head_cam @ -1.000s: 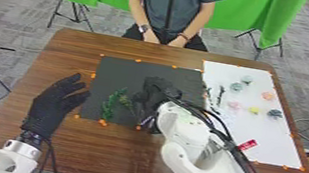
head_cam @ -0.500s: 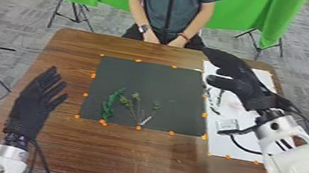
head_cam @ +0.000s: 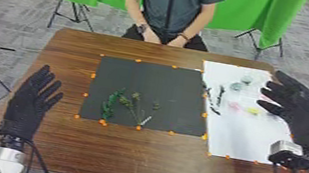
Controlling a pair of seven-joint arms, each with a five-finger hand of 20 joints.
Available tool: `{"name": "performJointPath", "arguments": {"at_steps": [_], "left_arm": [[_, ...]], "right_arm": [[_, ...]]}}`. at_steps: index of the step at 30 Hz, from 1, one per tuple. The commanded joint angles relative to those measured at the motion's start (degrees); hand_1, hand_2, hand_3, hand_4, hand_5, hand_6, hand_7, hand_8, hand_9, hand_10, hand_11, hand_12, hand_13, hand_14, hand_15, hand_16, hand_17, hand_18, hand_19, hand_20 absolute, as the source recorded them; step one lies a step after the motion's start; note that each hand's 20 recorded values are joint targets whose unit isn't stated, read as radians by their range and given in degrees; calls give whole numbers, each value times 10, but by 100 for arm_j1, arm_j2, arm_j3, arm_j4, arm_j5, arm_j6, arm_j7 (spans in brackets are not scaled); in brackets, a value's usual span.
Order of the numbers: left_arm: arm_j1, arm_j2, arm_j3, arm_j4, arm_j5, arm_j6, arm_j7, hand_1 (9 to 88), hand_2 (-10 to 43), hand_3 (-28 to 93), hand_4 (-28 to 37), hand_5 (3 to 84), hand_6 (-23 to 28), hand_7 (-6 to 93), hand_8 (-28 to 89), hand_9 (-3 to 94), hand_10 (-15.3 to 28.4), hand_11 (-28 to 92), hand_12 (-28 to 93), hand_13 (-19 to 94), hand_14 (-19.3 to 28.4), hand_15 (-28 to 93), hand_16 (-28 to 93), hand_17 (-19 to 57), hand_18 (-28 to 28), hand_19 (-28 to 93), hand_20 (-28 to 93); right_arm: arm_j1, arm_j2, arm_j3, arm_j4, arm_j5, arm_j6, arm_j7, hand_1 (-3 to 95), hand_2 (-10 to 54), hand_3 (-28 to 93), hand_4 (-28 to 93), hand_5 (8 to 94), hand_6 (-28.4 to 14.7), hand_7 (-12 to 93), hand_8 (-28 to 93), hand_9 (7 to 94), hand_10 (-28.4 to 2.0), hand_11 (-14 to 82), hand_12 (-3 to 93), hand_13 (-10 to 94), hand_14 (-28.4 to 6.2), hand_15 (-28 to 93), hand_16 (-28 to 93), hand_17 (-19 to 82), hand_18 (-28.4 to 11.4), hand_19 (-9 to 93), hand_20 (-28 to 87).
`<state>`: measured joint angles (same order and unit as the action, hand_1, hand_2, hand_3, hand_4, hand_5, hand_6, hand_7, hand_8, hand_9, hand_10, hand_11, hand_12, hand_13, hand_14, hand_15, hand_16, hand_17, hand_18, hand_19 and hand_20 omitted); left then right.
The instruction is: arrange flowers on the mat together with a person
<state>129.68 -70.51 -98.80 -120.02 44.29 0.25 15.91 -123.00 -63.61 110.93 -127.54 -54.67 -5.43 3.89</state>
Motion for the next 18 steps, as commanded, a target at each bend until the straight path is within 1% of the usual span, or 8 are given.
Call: {"name": "performJointPath", "arguments": {"at_steps": [1, 4, 7, 8, 9, 12, 15, 18], "left_arm": [[-13, -98, 52, 49, -232, -90, -36, 285, -34, 675, -251, 251, 16, 198, -102, 173, 93, 154, 172, 162, 107, 129, 88, -110, 199, 392, 110], [-105, -161, 79, 67, -411, -240, -115, 284, -32, 674, -249, 253, 16, 198, -101, 176, 95, 156, 172, 166, 109, 139, 87, -109, 198, 394, 112], [-135, -160, 80, 87, -295, -281, -202, 284, -32, 673, -249, 254, 17, 199, -102, 177, 96, 159, 172, 167, 110, 145, 84, -108, 199, 396, 113], [-149, -157, 80, 94, -295, -276, -212, 284, -32, 673, -249, 254, 18, 199, -102, 177, 96, 160, 171, 167, 110, 146, 83, -108, 199, 396, 114], [-147, -154, 92, 91, -316, -247, -180, 284, -32, 673, -249, 254, 18, 200, -102, 177, 97, 160, 171, 167, 111, 148, 82, -108, 199, 397, 114], [-153, -163, 73, 93, -275, -274, -192, 284, -31, 673, -248, 255, 18, 199, -102, 178, 97, 161, 170, 168, 113, 154, 80, -107, 199, 397, 114], [-135, -159, 67, 89, -289, -278, -204, 285, -32, 673, -247, 256, 18, 199, -103, 179, 98, 161, 169, 170, 112, 158, 77, -106, 199, 400, 115], [-171, -158, 83, 123, -292, -309, -236, 286, -31, 671, -248, 256, 19, 198, -102, 180, 98, 162, 169, 171, 113, 161, 75, -106, 199, 400, 114]], "right_arm": [[61, -229, -74, 11, -376, -111, -6, 144, -41, 830, -235, 321, -54, 128, -75, 342, -142, 88, 242, 296, -134, 82, 353, 35, -239, 403, 234], [11, -257, -44, 1, -382, -72, 4, 145, -41, 832, -236, 323, -56, 130, -77, 343, -142, 94, 240, 298, -133, 99, 346, 36, -235, 406, 235], [23, -280, -77, 16, -398, -40, -38, 145, -40, 832, -237, 327, -58, 130, -79, 346, -143, 98, 239, 299, -133, 108, 339, 37, -233, 409, 238], [28, -303, -77, 19, -396, -61, -25, 145, -40, 832, -237, 328, -59, 130, -80, 348, -143, 100, 239, 299, -133, 111, 338, 37, -233, 412, 239], [25, -313, -91, 24, -399, -59, -26, 145, -39, 832, -237, 328, -60, 130, -80, 349, -143, 101, 238, 299, -133, 114, 336, 36, -233, 415, 241], [41, -325, -95, 32, -393, -125, 53, 146, -39, 832, -238, 329, -60, 130, -80, 351, -143, 104, 236, 300, -132, 122, 331, 36, -233, 418, 243], [60, -317, -95, 37, -417, -160, 89, 145, -37, 833, -238, 333, -63, 129, -80, 352, -143, 106, 234, 300, -134, 129, 326, 35, -233, 421, 244], [65, -299, -93, 40, -419, -128, 74, 145, -36, 832, -238, 336, -64, 127, -80, 353, -143, 106, 232, 300, -134, 135, 321, 36, -233, 421, 244]]}}
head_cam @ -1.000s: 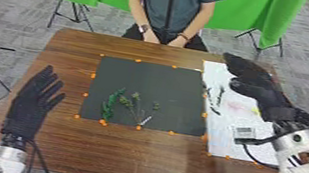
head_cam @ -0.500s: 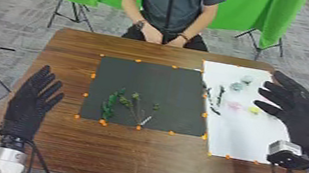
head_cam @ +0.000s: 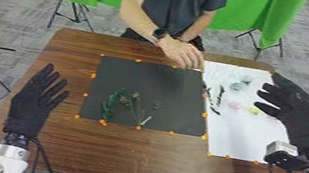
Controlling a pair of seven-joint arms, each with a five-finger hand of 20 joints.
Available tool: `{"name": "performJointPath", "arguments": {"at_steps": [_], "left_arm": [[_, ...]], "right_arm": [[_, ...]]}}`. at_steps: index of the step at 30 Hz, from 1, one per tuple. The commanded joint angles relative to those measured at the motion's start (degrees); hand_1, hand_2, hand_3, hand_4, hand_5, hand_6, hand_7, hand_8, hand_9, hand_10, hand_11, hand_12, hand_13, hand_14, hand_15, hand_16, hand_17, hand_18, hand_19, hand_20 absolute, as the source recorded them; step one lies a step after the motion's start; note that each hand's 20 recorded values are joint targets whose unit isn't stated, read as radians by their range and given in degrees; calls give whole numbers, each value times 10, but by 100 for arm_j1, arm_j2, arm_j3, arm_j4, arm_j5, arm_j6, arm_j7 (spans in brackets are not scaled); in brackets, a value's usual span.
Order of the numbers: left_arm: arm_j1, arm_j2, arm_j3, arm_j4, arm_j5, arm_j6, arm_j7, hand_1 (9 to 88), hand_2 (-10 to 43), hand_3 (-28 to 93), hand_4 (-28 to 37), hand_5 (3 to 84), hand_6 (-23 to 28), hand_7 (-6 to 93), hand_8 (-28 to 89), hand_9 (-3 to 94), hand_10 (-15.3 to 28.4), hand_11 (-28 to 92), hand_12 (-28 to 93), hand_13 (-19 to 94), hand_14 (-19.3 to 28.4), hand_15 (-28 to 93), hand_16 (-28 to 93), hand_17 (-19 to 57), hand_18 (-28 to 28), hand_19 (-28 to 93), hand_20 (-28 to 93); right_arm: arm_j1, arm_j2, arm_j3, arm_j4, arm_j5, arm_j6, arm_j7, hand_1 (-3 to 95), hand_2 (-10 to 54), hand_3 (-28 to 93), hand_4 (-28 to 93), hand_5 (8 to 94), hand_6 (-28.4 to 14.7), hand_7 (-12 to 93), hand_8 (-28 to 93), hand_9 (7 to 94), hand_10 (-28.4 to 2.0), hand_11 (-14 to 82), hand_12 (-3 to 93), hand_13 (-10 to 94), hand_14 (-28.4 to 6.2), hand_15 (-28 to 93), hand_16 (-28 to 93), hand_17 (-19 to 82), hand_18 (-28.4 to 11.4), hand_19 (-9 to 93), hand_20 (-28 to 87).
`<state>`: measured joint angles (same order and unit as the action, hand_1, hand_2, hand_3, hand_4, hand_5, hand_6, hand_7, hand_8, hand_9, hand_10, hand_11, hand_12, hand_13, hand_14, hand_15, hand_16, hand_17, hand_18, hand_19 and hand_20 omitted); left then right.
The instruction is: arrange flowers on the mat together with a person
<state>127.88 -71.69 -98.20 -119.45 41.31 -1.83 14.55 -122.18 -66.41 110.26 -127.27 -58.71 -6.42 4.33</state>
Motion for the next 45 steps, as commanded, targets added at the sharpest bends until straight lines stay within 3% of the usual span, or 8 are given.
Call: {"name": "performJointPath", "arguments": {"at_steps": [1, 4, 8, 11, 15, 30, 37, 45], "left_arm": [[-24, -37, 38, 82, 4, -94, -110, 286, -31, 671, -247, 256, 19, 198, -102, 180, 98, 161, 169, 171, 113, 161, 74, -106, 199, 400, 114], [-58, -30, 52, 109, -2, -124, -132, 287, -30, 670, -246, 256, 19, 197, -102, 180, 97, 161, 168, 172, 113, 164, 73, -106, 200, 401, 115], [-85, -11, 40, 129, -194, -195, -106, 287, -30, 669, -246, 257, 19, 198, -102, 180, 97, 161, 168, 173, 114, 168, 72, -106, 200, 402, 115], [-49, -15, 27, 118, -149, -138, -125, 288, -28, 667, -246, 258, 20, 196, -103, 182, 98, 161, 167, 175, 115, 172, 71, -106, 200, 403, 116], [-101, -31, 15, 143, -49, -253, -173, 289, -28, 667, -245, 258, 20, 195, -102, 184, 100, 163, 166, 177, 114, 175, 69, -106, 201, 405, 117], [-113, -12, 45, 162, -48, -300, -212, 287, -25, 666, -244, 257, 19, 193, -101, 185, 100, 165, 164, 176, 115, 176, 67, -106, 200, 405, 115], [-72, 23, 38, 139, -72, -250, -152, 286, -24, 667, -243, 258, 19, 194, -100, 185, 100, 163, 164, 176, 115, 175, 67, -106, 200, 405, 116], [-60, -16, 18, 131, -72, -261, -182, 287, -24, 666, -244, 258, 20, 193, -101, 186, 100, 163, 164, 177, 115, 176, 67, -106, 201, 405, 116]], "right_arm": [[-21, -11, -31, 11, -19, -6, 26, 144, -35, 833, -238, 336, -64, 127, -80, 353, -142, 107, 232, 300, -134, 136, 320, 36, -233, 422, 245], [-3, -6, -49, 28, -17, -23, 48, 144, -33, 833, -237, 339, -65, 129, -80, 355, -142, 108, 231, 300, -133, 140, 315, 36, -232, 422, 245], [12, -24, -41, 35, -31, -81, 123, 146, -33, 832, -237, 340, -66, 129, -81, 356, -141, 110, 230, 301, -133, 145, 311, 37, -232, 423, 245], [104, 1, -126, 71, -41, -113, 129, 144, -33, 831, -239, 340, -66, 128, -81, 358, -141, 111, 230, 300, -133, 147, 308, 37, -232, 423, 245], [129, 13, -166, 84, -45, -121, 148, 143, -33, 831, -239, 340, -67, 129, -81, 358, -141, 111, 228, 301, -132, 149, 306, 36, -232, 423, 245], [147, 27, -215, 119, -100, -82, 173, 143, -31, 831, -239, 343, -67, 130, -82, 362, -141, 113, 228, 303, -132, 154, 299, 34, -232, 423, 245], [98, 19, -202, 134, -105, -67, 164, 144, -31, 832, -239, 345, -67, 131, -82, 366, -141, 116, 228, 311, -131, 163, 299, 35, -231, 423, 245], [219, 65, -269, 203, -229, -14, 144, 147, -34, 833, -238, 348, -66, 137, -83, 375, -141, 124, 227, 328, -133, 189, 293, 39, -234, 445, 257]]}}
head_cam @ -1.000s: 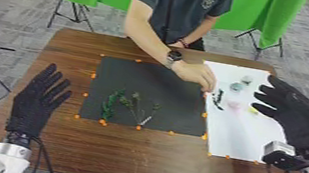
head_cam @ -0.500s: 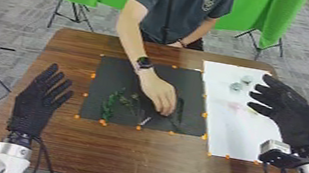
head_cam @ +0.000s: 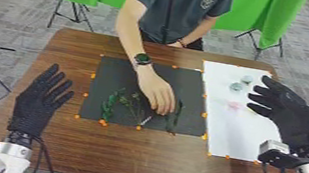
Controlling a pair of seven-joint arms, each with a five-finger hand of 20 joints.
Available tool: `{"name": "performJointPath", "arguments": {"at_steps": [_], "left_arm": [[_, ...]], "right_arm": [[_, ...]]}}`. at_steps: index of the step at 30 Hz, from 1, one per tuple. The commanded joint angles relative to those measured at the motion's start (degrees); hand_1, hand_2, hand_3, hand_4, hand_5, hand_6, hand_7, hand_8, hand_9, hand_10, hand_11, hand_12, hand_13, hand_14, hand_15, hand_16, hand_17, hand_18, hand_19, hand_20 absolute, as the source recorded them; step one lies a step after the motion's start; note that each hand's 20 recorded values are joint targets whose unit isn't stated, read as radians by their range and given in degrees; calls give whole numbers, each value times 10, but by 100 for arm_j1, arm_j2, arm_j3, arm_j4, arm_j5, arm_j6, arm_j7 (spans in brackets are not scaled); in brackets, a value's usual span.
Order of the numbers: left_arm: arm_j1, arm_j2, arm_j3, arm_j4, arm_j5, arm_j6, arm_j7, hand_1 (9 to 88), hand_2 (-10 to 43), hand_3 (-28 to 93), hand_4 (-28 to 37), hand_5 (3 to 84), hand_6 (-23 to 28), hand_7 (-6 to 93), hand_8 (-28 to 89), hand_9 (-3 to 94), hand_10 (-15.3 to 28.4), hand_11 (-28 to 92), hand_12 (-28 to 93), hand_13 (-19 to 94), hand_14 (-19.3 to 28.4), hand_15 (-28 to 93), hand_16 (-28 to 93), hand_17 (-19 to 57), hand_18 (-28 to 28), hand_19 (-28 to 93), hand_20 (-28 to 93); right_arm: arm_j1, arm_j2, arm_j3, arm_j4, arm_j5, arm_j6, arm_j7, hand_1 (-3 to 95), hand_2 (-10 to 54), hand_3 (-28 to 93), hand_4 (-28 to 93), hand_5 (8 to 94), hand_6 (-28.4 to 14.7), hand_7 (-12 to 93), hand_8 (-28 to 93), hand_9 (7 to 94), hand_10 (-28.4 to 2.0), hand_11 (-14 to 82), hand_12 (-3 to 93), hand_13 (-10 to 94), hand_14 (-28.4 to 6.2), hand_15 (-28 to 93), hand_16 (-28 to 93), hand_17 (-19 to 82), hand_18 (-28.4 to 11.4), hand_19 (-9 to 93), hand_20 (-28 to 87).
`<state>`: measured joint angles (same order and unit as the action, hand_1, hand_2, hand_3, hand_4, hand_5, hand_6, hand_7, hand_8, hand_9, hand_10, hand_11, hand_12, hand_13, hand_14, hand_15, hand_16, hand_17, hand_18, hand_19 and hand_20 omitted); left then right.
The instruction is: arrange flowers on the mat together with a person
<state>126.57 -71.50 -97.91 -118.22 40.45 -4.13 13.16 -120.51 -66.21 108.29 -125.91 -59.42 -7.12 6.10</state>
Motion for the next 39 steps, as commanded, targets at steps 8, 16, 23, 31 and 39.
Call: {"name": "performJointPath", "arguments": {"at_steps": [8, 16, 23, 31, 39], "left_arm": [[102, -76, -34, -2, 0, 1, -53, 285, -24, 666, -242, 261, 20, 193, -101, 186, 100, 162, 164, 178, 115, 176, 66, -106, 201, 405, 116], [135, -84, -28, -25, 11, 12, -11, 287, -25, 666, -241, 266, 22, 192, -100, 189, 100, 163, 164, 179, 114, 177, 65, -105, 201, 404, 116], [121, -95, -25, -8, 5, 16, -29, 288, -28, 668, -240, 268, 21, 192, -99, 190, 100, 164, 162, 180, 114, 176, 64, -105, 200, 403, 116], [156, -109, -60, -22, 31, -46, -55, 288, -32, 672, -239, 270, 21, 194, -99, 191, 98, 163, 162, 181, 114, 176, 64, -106, 199, 401, 115], [171, -70, -61, -35, 18, -24, -18, 288, -35, 672, -241, 272, 22, 193, -99, 192, 99, 162, 162, 182, 115, 177, 64, -106, 199, 399, 116]], "right_arm": [[560, 422, -454, 282, -1473, 202, -241, 187, -92, 841, -256, 364, -57, 168, -98, 401, -135, 154, 220, 369, -122, 251, 242, 66, -229, 469, 263], [1442, 1281, -1150, 775, -3250, 825, -625, 226, -95, 837, -281, 386, -37, 236, -128, 419, -118, 186, 218, 403, -102, 315, 230, 100, -220, 520, 288], [2056, 1945, -2021, 1360, -6190, 1837, -229, 277, -95, 816, -283, 370, -14, 284, -156, 421, -89, 212, 212, 472, -93, 450, 192, 149, -210, 600, 325], [2650, 2566, -2825, 2064, -8206, 1309, 24, 303, -95, 811, -283, 406, 8, 353, -179, 476, -75, 293, 226, 539, -95, 642, 189, 212, -195, 698, 364], [3426, 2782, -3677, 2434, -8339, 186, 392, 299, -95, 809, -283, 430, -2, 352, -180, 490, -84, 309, 229, 552, -100, 700, 203, 229, -197, 738, 388]]}}
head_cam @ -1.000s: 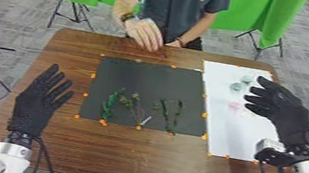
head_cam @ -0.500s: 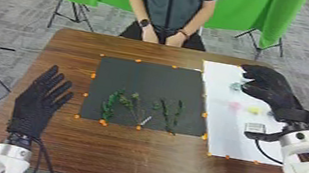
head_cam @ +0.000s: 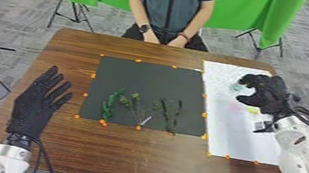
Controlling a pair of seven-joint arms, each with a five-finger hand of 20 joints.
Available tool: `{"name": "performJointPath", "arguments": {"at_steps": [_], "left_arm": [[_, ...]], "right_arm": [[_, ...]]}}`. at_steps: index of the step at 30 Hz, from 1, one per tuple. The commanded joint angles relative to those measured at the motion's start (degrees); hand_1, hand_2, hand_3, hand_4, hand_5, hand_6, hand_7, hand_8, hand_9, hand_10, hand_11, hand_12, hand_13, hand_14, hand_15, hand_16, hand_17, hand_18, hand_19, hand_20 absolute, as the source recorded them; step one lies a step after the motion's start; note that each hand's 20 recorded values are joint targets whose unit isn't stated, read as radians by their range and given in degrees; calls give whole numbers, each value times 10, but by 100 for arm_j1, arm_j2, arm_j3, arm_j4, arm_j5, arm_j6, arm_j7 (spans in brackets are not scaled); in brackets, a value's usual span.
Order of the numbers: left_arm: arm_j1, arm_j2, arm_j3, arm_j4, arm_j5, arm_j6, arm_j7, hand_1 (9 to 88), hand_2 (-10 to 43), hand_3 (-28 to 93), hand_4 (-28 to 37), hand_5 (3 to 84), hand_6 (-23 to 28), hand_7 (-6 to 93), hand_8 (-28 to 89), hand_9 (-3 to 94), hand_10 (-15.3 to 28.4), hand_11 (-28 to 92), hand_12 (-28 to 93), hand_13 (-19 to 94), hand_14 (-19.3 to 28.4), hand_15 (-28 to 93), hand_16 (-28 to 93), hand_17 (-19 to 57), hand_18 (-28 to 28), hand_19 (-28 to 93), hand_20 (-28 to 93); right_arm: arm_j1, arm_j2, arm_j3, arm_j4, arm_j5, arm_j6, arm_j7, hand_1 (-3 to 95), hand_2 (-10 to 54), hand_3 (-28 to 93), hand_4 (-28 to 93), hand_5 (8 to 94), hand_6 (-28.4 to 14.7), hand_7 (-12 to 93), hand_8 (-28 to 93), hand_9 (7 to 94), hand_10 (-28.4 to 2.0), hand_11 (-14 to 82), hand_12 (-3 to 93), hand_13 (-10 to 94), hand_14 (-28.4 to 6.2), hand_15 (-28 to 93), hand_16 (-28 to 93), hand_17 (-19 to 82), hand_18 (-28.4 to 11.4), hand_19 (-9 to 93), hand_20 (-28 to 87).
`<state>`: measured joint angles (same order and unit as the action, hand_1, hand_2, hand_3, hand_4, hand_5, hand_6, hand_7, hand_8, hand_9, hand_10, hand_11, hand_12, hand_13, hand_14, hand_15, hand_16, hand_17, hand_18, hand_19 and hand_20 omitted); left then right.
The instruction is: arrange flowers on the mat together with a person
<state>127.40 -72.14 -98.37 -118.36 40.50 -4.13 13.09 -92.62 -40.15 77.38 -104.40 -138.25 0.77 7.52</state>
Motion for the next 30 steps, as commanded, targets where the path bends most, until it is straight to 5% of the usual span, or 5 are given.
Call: {"name": "performJointPath", "arguments": {"at_steps": [1, 18, 24, 28, 30], "left_arm": [[96, -3, -14, -26, 13, -14, -2, 288, -35, 672, -241, 272, 21, 193, -99, 192, 99, 162, 162, 182, 115, 178, 64, -106, 199, 399, 116], [75, 44, -17, -17, -3, 1, 4, 287, -34, 672, -243, 272, 21, 197, -100, 195, 100, 168, 165, 186, 118, 191, 62, -106, 200, 402, 117], [73, 243, -64, -14, -53, 26, -23, 283, -31, 671, -247, 273, 21, 198, -101, 196, 101, 170, 164, 187, 119, 195, 62, -107, 201, 403, 118], [97, 430, -170, -40, -82, 69, 15, 281, -29, 671, -249, 274, 21, 197, -102, 196, 101, 170, 164, 189, 119, 197, 61, -107, 202, 404, 117], [137, 526, -247, -64, -96, 115, 43, 281, -29, 671, -250, 274, 21, 197, -101, 196, 101, 170, 164, 189, 120, 197, 61, -108, 203, 405, 117]], "right_arm": [[695, 174, -651, 312, -463, -644, 258, 298, -95, 811, -283, 428, -4, 350, -177, 486, -84, 308, 228, 558, -99, 703, 202, 230, -197, 738, 387], [1058, -7, -1141, 776, -619, -1003, 342, 319, -95, 819, -283, 511, 8, 374, -178, 597, -96, 420, 257, 618, -88, 746, 214, 256, -193, 762, 394], [1116, -72, -1325, 942, -531, -709, 305, 346, -95, 808, -283, 538, 17, 391, -184, 629, -95, 432, 261, 638, -77, 730, 211, 267, -188, 764, 388], [1154, -48, -1506, 1075, -460, 73, 206, 477, -95, 723, -282, 613, 27, 474, -40, 789, -53, 239, 462, 706, -57, 706, 221, 305, -177, 783, 378], [1185, -38, -1544, 1052, -414, 258, 152, 509, -95, 733, -283, 674, 30, 479, -26, 847, -48, 212, 481, 744, -51, 694, 222, 335, -170, 795, 380]]}}
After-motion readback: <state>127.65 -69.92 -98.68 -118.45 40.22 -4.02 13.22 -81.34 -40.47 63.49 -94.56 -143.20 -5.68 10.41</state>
